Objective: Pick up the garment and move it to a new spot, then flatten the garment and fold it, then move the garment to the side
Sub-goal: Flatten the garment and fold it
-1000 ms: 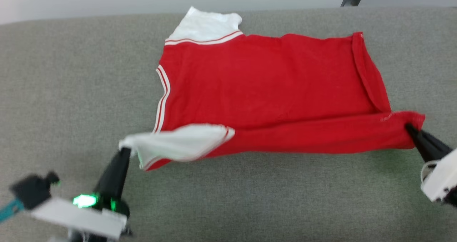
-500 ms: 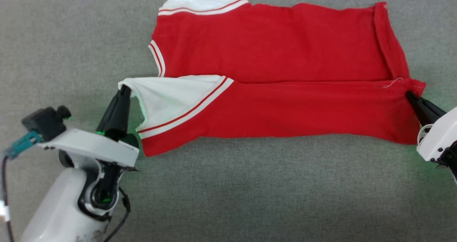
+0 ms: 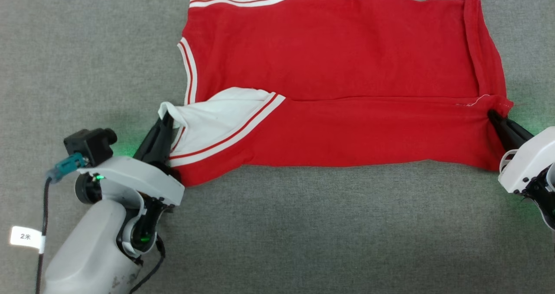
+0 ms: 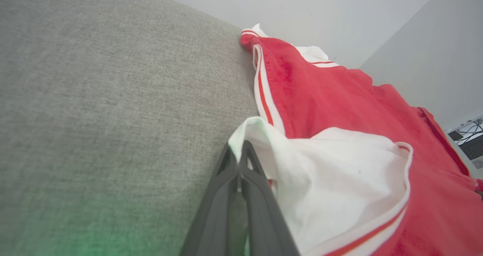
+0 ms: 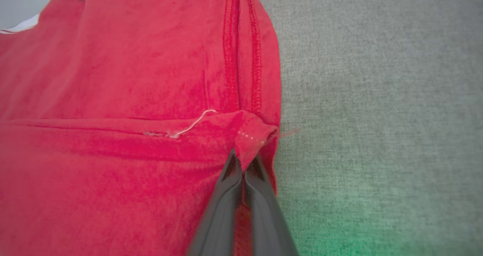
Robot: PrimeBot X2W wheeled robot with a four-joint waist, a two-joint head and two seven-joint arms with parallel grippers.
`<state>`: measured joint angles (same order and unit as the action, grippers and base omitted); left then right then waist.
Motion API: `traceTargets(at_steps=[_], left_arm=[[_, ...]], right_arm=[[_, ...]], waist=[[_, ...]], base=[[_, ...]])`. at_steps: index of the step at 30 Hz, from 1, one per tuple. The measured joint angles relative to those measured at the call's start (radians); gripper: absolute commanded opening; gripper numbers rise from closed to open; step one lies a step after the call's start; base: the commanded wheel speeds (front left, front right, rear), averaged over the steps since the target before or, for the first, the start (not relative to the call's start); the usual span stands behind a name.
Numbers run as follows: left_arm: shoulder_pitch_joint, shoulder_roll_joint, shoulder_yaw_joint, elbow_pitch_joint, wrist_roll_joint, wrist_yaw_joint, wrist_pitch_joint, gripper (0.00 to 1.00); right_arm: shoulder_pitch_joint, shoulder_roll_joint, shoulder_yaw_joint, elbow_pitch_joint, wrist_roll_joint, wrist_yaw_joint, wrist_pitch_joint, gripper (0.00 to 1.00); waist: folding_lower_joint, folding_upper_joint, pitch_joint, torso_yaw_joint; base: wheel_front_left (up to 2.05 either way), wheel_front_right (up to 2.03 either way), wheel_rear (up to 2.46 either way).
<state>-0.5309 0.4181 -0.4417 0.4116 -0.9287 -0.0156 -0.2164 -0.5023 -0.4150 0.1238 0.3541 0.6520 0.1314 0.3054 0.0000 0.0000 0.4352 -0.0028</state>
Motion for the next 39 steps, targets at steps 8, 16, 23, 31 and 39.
traceTargets(at_steps=[8, 16, 23, 31, 39], left_arm=[[-0.018, 0.017, -0.031, 0.042, 0.059, 0.020, -0.004, 1.00], [0.007, 0.109, -0.042, -0.094, 0.096, 0.081, 0.062, 1.00], [0.068, 0.239, -0.040, -0.353, 0.058, 0.156, 0.279, 1.00], [0.139, 0.362, -0.094, -0.572, -0.038, 0.247, 0.630, 1.00], [0.138, 0.385, -0.074, -0.605, -0.073, 0.299, 0.693, 1.00]], right_arm=[[0.001, -0.007, 0.041, 0.014, 0.008, 0.000, -0.048, 1.00], [0.062, -0.023, 0.025, -0.038, 0.006, 0.000, -0.088, 1.00], [0.101, -0.022, -0.012, -0.138, -0.028, 0.000, -0.087, 1.00], [0.107, 0.016, -0.017, -0.203, -0.044, 0.000, -0.060, 1.00], [0.107, 0.028, -0.016, -0.223, -0.046, 0.000, -0.054, 1.00]], waist=[[0.0000, 0.0000, -0.026, -0.003], [0.0000, 0.0000, -0.070, 0.012], [0.0001, 0.0000, -0.076, 0.021], [0.0001, 0.0000, -0.046, -0.001], [0.0000, 0.0000, -0.002, -0.026]], base=[[0.00, 0.00, 0.00], [0.00, 0.00, 0.00], [0.00, 0.00, 0.00], [0.00, 0.00, 0.00], [0.00, 0.00, 0.00]])
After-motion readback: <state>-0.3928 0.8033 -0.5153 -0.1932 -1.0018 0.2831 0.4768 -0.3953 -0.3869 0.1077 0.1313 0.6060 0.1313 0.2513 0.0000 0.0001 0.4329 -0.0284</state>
